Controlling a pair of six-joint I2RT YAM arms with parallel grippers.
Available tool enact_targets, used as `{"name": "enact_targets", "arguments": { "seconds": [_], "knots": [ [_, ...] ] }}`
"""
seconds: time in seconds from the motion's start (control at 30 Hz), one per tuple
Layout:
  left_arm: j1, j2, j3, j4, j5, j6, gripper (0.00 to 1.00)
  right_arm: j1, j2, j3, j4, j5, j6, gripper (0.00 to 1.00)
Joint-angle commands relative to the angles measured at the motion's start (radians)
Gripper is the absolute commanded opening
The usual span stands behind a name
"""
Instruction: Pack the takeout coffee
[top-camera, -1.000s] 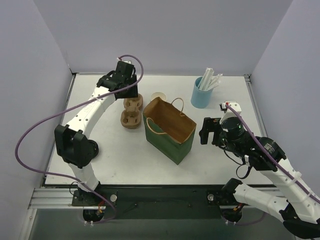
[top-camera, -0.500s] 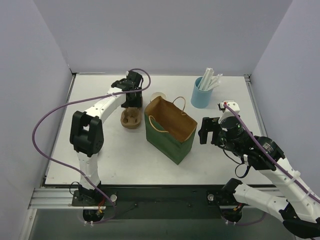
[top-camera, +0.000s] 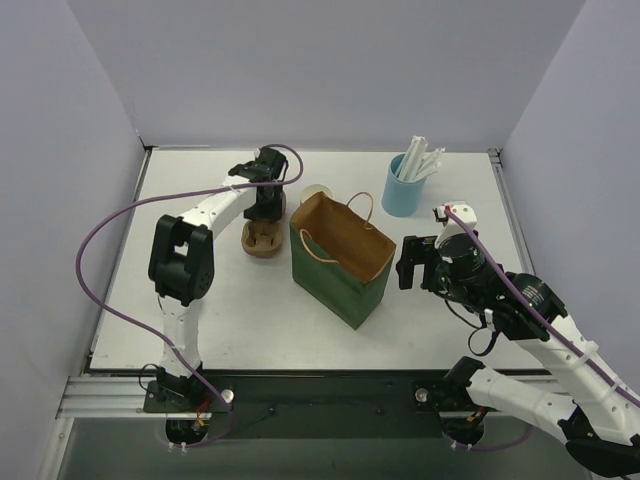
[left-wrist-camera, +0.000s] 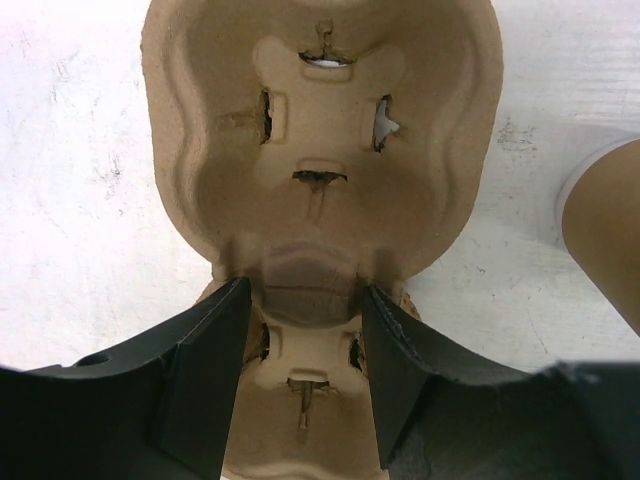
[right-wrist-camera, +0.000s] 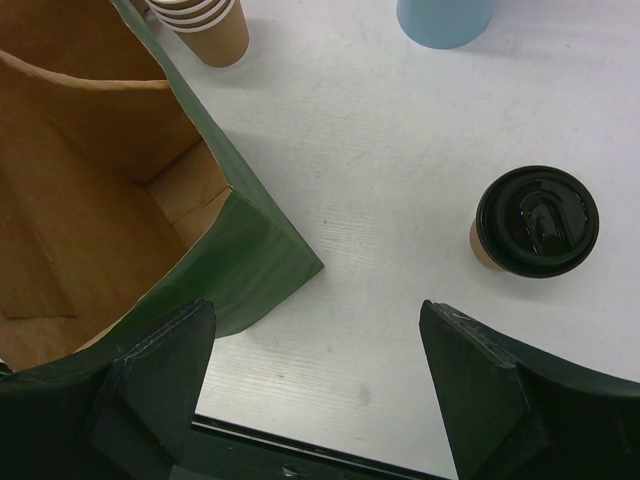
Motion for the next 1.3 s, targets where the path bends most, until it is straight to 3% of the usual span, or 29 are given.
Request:
{"name": "enact_targets", "arguments": {
  "seconds": [0.0, 0.3, 0.43, 0.53, 1.27],
  "knots": [
    [0.01, 0.011, 0.047, 0.034, -0.016, 0.028, 0.58, 0.007, -0.001, -0.01, 0.014, 0.012, -0.008, 0.86],
    [0.01, 0.019, 0.062, 0.032, -0.016, 0.045, 0.54, 0.007, 0.007, -0.013, 0.019, 0.011, -0.008, 0.86],
    [0.01, 0.022, 0.07, 0.028, -0.013, 0.05, 0.42, 0.007, 0.01, -0.016, 0.019, 0.009, -0.006, 0.86],
    [0.01, 0.023, 0.078, 0.021, -0.012, 0.051, 0.4, 0.007, 0.01, -0.018, 0.021, 0.008, -0.003, 0.86],
    [0.022, -0.087, 0.139, -0.091, 0.008, 0.039, 0.38, 0.009, -0.01, -0.019, 0.022, -0.015, 0.004, 0.86]
  ]
}}
